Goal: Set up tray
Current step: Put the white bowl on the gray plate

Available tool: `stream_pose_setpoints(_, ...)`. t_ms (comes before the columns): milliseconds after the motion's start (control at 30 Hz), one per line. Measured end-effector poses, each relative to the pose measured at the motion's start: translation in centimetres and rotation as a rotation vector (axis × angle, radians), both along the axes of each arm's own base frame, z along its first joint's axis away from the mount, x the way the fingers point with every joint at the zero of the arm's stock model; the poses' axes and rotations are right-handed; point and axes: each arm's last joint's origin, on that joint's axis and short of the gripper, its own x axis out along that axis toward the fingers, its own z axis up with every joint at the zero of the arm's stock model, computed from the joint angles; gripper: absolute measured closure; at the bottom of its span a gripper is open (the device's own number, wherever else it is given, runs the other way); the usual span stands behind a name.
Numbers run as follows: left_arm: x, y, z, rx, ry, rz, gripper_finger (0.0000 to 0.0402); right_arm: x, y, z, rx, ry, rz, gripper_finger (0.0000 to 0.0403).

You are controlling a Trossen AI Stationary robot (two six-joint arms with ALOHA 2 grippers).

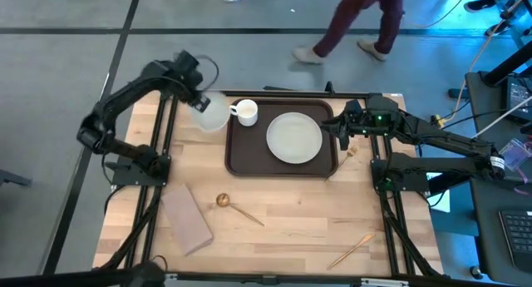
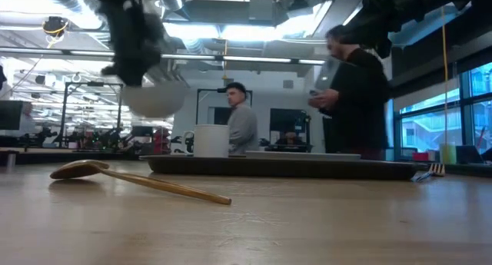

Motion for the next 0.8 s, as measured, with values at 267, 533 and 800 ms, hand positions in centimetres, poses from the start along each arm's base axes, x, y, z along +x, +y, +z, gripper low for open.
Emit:
stream_pose_setpoints(267, 2.0, -1.0, 8.1, 0.211, -0.416, -0.157, 0.0397, 0.0, 0.0, 0.0, -0.004, -0.002, 0.001, 0.0295)
stream_pose_setpoints(533, 10.3, -2.5, 11.3, 0.295, -0.567, -0.430, 0.0398, 0.0, 0.0, 0.0, 0.024, -0.005, -0.014, 0.0295)
stream_pose_setpoints(800, 21.2, -2.6, 10.5, 0.260, -0.449, -0.654, 0.0398, -0.3, 0.1, -0.7, 0.121, 0.049, -0.061, 0.0295)
